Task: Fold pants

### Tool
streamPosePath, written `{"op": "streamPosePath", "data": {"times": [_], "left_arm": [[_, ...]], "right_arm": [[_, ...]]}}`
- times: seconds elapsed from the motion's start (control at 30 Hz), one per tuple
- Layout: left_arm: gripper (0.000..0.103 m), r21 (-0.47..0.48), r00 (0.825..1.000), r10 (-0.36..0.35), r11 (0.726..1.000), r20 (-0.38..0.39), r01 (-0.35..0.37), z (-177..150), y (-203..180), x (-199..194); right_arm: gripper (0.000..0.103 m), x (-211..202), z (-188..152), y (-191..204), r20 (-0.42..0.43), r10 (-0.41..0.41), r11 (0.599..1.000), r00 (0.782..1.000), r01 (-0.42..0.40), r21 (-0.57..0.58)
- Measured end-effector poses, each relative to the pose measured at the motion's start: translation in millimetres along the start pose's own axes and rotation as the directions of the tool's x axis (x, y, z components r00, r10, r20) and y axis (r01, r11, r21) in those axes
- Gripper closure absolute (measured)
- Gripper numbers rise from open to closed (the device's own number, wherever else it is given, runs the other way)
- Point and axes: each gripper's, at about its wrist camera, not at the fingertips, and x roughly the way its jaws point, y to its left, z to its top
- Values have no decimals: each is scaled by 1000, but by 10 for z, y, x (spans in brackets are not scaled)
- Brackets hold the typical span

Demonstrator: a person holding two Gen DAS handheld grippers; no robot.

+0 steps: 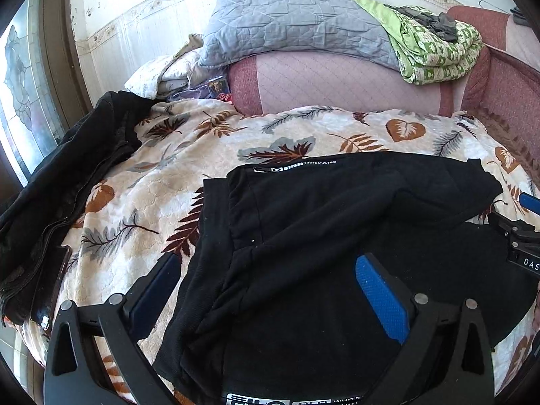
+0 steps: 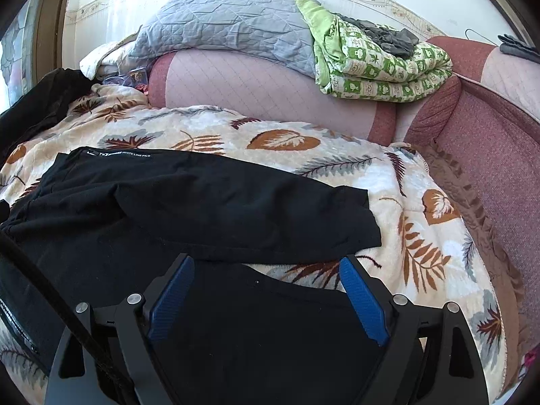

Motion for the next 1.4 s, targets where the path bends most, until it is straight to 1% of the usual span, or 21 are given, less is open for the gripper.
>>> {"op": "streamPosePath", "data": {"times": [0.17,0.23,0.37,0.43,0.53,0.6,0.63,0.67,0.73,0.83,0.9,0.97,1.07,1.1,1.13,1.17,1.2,1.23,1.27,1.3,1.4], "left_arm": [[0,0,993,-93,996,-66,93,125,97,156],[0,2,986,-138,990,-95,139,249,146,256],[0,-20,965,-225,974,-138,224,681,276,591],[0,-12,945,-273,961,-180,275,912,262,857],[0,36,916,-310,944,-254,329,1165,133,1306],[11,70,895,-328,929,-302,364,1274,25,1573],[21,91,890,-328,923,-317,373,1324,-43,1709],[25,104,887,-329,920,-323,378,1357,-87,1802],[25,126,886,-330,914,-325,386,1402,-161,1955],[25,157,849,-362,881,-386,447,1418,-292,2238],[25,198,820,-347,858,-456,473,1366,-413,2464],[12,243,825,-332,846,-458,475,1340,-485,2543],[9,256,830,-327,844,-451,472,1345,-557,2597],[9,268,838,-317,846,-444,462,1333,-572,2587],[19,283,841,-321,838,-435,466,1327,-586,2547],[48,290,833,-350,820,-429,493,1328,-590,2472],[61,293,828,-365,810,-426,508,1340,-583,2391],[77,295,827,-367,807,-427,511,1340,-561,2364],[94,312,832,-363,803,-420,508,1332,-556,2284],[94,324,839,-355,804,-411,499,1321,-549,2212],[95,333,863,-345,817,-369,470,1313,-497,1956]], "right_arm": [[12,67,42,-91,-28,11,1000,1000,-11,5],[12,120,128,-179,-37,28,1000,999,-28,-10],[12,369,445,-399,-71,48,999,996,-49,-9],[12,548,609,-499,-97,76,997,992,-77,-1],[12,889,858,-659,-133,152,988,979,-150,30],[12,1138,1016,-754,-160,198,980,967,-191,58],[12,1208,1059,-761,-169,210,977,963,-203,62],[12,1324,1120,-780,-187,244,970,952,-236,64],[14,1490,1194,-784,-215,282,959,935,-279,44],[14,1735,1257,-713,-255,280,954,926,-298,-35],[17,1906,1270,-663,-284,278,948,918,-309,-70],[18,2055,1267,-596,-310,286,940,907,-329,-95],[18,2244,1227,-488,-340,266,935,902,-327,-134],[18,2322,1190,-447,-361,263,933,895,-330,-141],[18,2330,1176,-434,-357,265,934,896,-331,-137],[27,2313,1171,-437,-345,275,934,897,-335,-126],[50,2271,1174,-437,-341,312,924,887,-366,-109],[67,2239,1179,-436,-336,322,921,885,-375,-105],[96,2191,1187,-426,-337,340,916,878,-391,-96],[97,2131,1185,-410,-346,361,908,866,-411,-80],[98,1914,1166,-326,-326,339,915,883,-390,-104]]}}
